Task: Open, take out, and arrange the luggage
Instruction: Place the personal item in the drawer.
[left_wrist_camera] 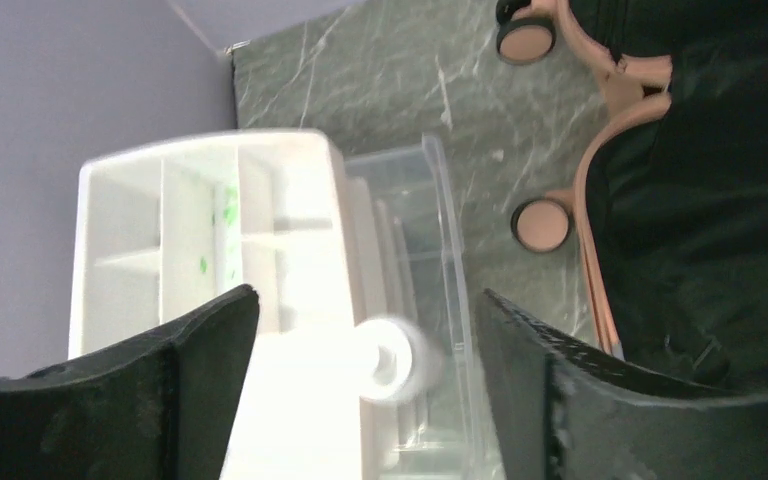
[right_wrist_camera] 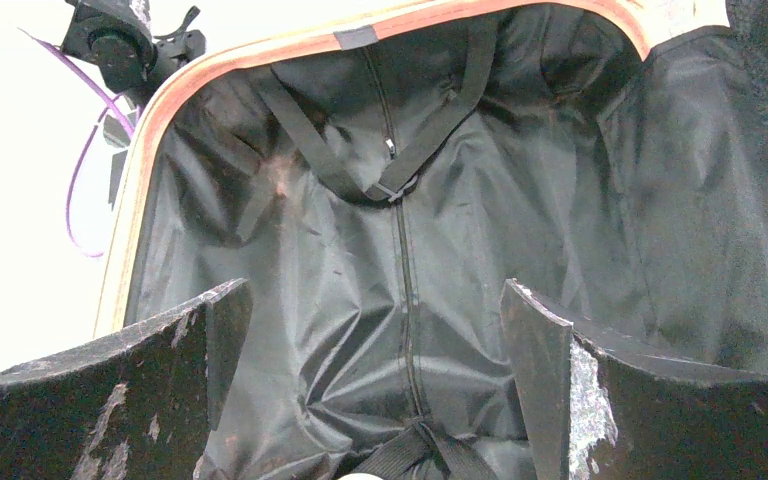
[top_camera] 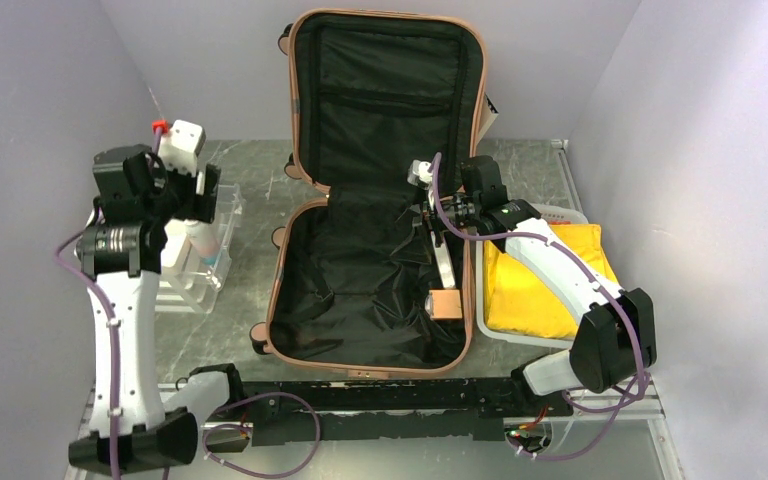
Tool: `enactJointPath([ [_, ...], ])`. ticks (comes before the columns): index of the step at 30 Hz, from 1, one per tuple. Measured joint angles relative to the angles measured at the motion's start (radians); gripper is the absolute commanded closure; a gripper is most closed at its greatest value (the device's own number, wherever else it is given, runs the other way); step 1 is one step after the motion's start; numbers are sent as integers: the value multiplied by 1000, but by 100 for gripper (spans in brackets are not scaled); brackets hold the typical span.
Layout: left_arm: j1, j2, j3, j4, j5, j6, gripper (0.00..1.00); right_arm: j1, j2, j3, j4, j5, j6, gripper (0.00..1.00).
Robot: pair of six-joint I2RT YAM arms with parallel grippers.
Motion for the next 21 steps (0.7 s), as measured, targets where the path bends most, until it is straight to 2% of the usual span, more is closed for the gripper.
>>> enactJointPath([
  [5,0,-85,-49,-72,-43,30,75,0,0,0,-7,-1,-7,0],
  [7,0,-88,-58,-88,-57,43,87,0,0,0,-9,-2,-10,0],
  [11,0,-80,-80,-109,-75,42,93,-5,0,0,-13,-10,-11,0],
  [21,0,-56,-121,-99,-113,42,94,-13,0,0,-14,-27,-11,0],
])
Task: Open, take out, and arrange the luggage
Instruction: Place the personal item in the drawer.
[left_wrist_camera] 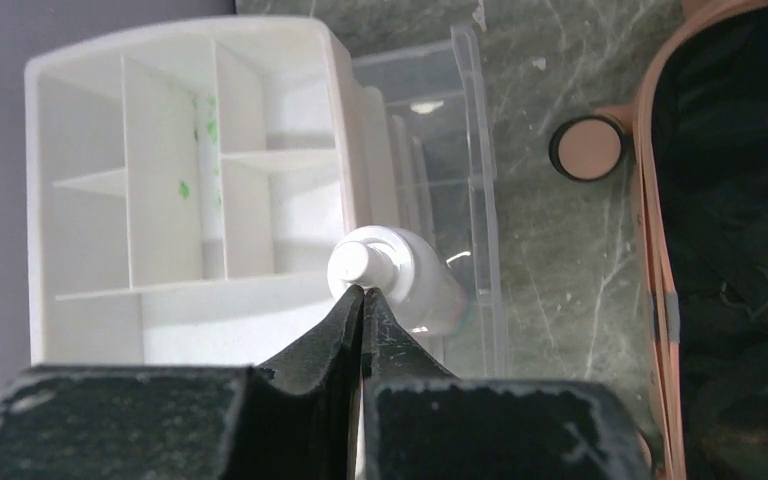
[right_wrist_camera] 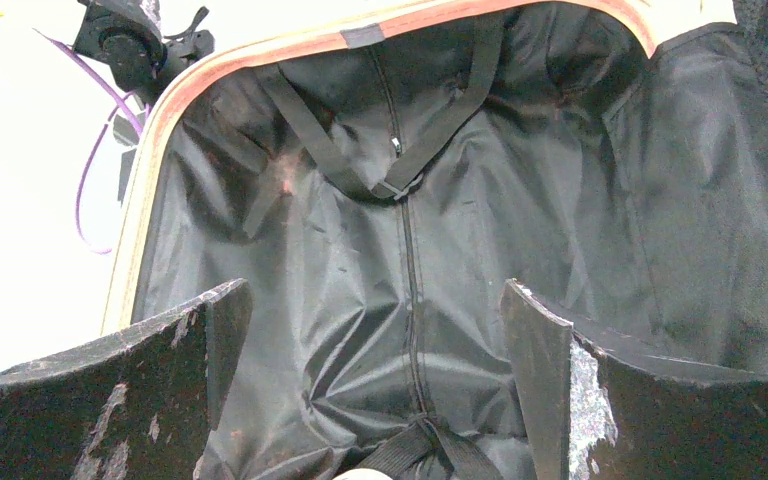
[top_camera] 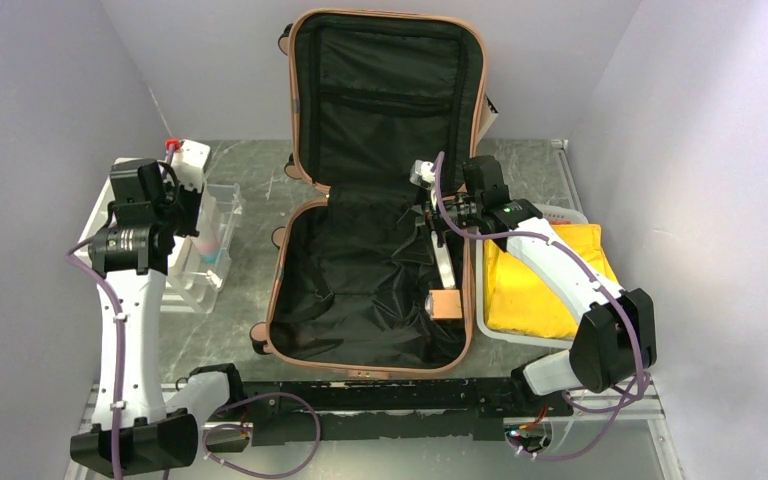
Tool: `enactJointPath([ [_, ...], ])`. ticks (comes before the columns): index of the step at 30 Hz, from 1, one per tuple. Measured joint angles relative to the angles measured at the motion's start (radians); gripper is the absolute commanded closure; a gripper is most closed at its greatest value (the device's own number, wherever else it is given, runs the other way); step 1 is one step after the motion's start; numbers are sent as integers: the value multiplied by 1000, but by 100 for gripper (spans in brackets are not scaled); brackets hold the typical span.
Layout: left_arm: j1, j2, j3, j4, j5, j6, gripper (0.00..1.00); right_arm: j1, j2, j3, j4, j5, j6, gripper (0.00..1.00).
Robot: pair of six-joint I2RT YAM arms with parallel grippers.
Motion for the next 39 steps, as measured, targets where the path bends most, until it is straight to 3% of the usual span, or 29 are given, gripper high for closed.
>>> enactJointPath([
  [10,-1,114,-5,177,-2,-1,93,-6,0,0,0,-4,1,0],
  [15,-2,126,-18,223,-7,-5,77,9,26,-4,56,-19,64,0],
  [18,-2,126,-19,232,-12,-5,58,80,84,14,116,13,135,0],
  [20,-2,127,-19,240,-13,-7,52,165,145,60,146,35,179,0],
  [26,-2,183,-1,265,-12,-8,50,356,367,309,379,49,443,0],
  [32,-3,203,-3,248,-24,-8,44,394,680,631,594,71,744,0],
  [39,-3,202,-3,239,-34,-9,37,429,950,823,592,73,916,0],
])
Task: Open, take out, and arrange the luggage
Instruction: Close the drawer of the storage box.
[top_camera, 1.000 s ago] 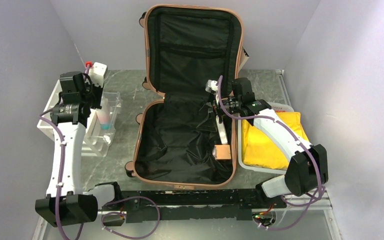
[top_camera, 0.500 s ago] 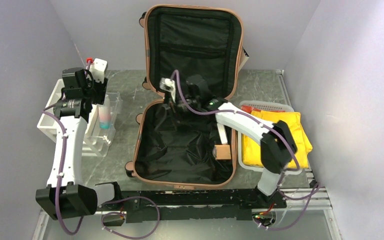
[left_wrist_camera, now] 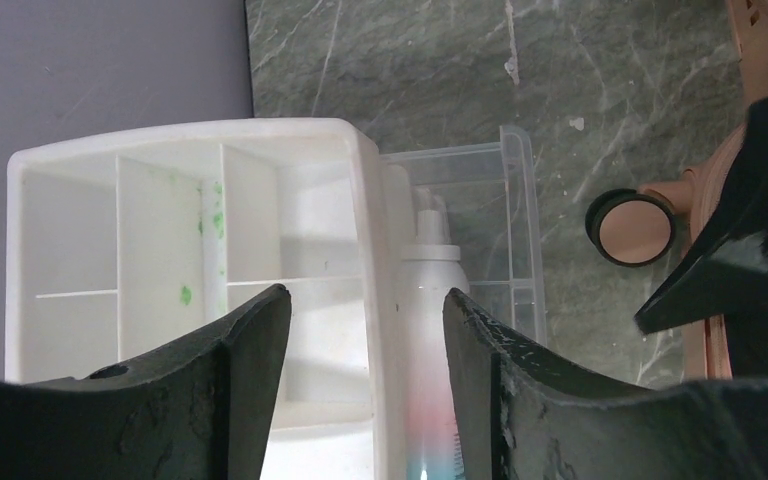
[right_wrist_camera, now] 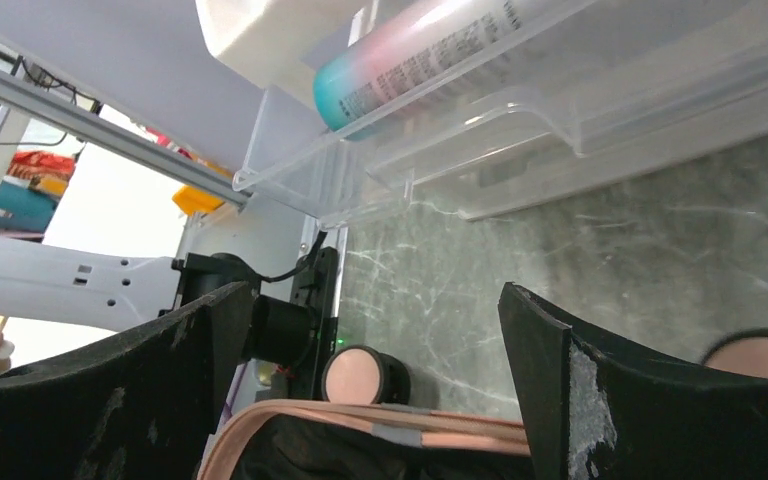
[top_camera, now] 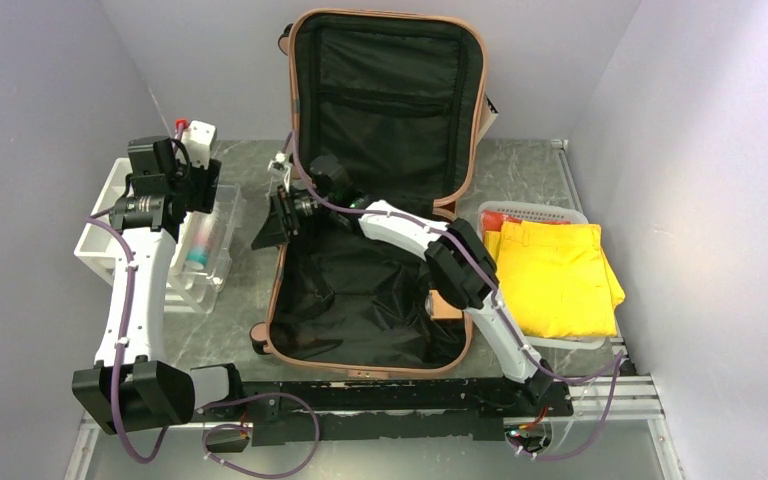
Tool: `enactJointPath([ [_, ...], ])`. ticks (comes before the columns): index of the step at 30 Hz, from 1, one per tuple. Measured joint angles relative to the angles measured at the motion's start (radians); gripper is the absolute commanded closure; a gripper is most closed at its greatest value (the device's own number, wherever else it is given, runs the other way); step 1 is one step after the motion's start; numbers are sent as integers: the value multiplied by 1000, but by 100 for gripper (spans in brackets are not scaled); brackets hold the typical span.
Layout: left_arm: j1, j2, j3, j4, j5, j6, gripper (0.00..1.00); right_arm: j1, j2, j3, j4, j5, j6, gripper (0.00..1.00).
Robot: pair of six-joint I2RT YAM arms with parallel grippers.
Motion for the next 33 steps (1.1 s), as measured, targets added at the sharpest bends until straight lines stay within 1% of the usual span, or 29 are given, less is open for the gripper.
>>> enactJointPath([
  [2,0,0,0,-4,-3,0,36,19,17,11,-5,0,14,0],
  [6,0,-2,0,-14,-26,-7,30,76,21,21,38,-6,42,1],
  [11,3,-20,-14,-21,-52,-18,27,141,39,30,123,-20,76,14],
  [13,17,-21,-14,-21,-49,-21,27,156,56,42,141,-26,81,17],
  [17,119,7,20,-48,2,-26,28,161,95,68,158,-48,81,22],
  [22,257,117,121,-56,118,-26,28,150,130,106,149,-67,66,28],
  [23,272,137,131,-57,139,-27,29,150,130,108,146,-70,63,29],
  [26,287,184,138,-64,203,-29,36,145,132,141,109,-73,42,31],
  [27,287,192,139,-69,220,-31,39,143,134,159,94,-74,29,32],
  [31,286,217,147,-88,279,-37,56,135,137,215,39,-72,-23,33],
  [33,286,223,148,-92,288,-35,60,133,138,228,24,-69,-40,34],
])
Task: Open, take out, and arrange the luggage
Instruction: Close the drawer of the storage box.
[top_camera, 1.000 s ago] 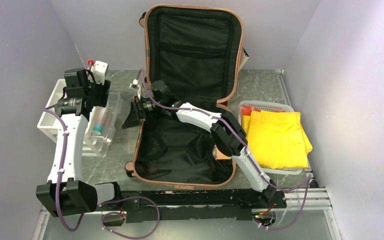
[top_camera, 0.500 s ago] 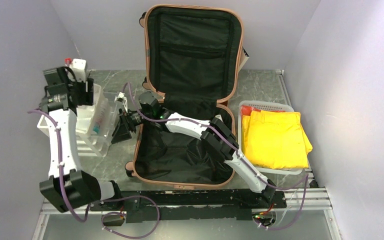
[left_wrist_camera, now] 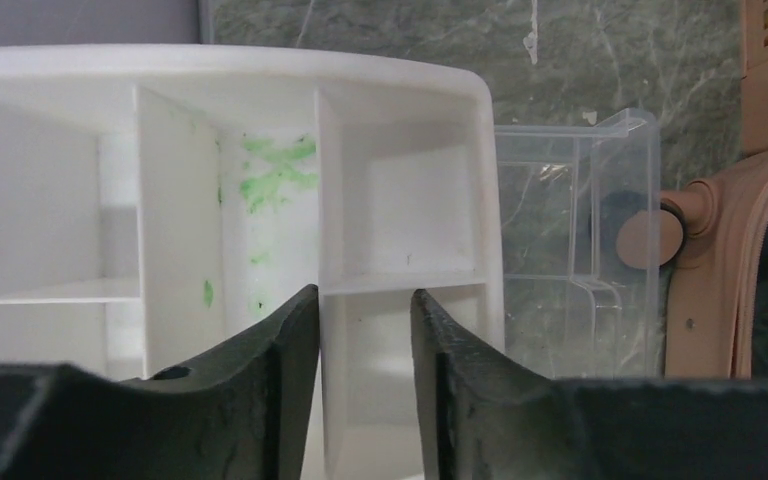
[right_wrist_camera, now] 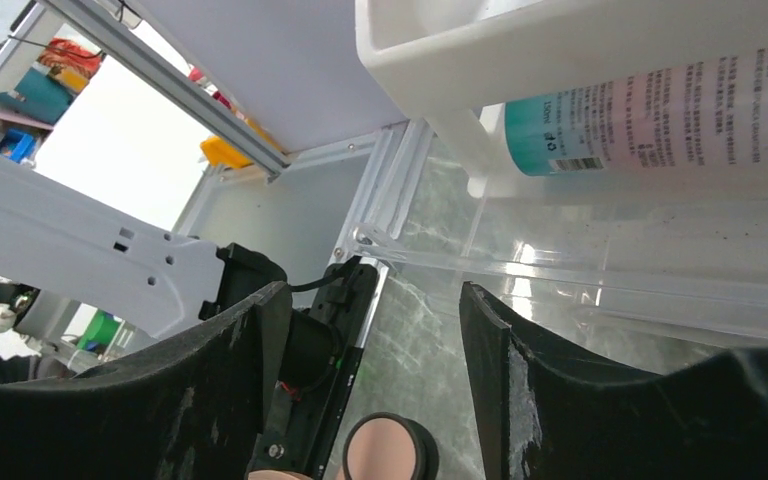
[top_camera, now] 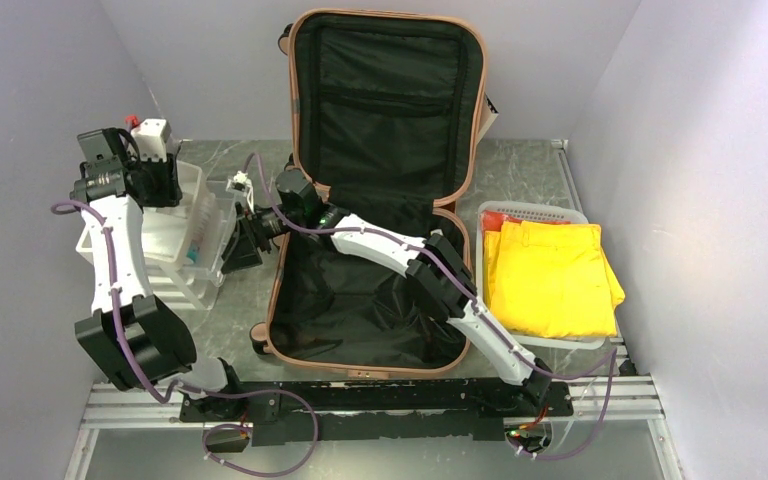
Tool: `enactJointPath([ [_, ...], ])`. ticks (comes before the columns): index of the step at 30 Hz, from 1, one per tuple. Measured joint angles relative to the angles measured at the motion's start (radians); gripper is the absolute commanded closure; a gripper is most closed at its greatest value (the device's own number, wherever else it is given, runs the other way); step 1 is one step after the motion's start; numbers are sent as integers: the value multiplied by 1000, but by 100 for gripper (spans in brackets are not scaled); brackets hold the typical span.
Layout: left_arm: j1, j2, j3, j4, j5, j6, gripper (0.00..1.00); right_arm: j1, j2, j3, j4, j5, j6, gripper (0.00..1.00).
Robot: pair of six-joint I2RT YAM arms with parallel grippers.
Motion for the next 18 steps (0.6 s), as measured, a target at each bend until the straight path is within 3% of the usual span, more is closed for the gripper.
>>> enactJointPath([
  [13,22,14,-34,42,0,0,92,-6,109,87,-24,-3,-11,34],
  [18,22,-14,-65,56,21,-13,95,13,146,159,-32,25,-35,35],
])
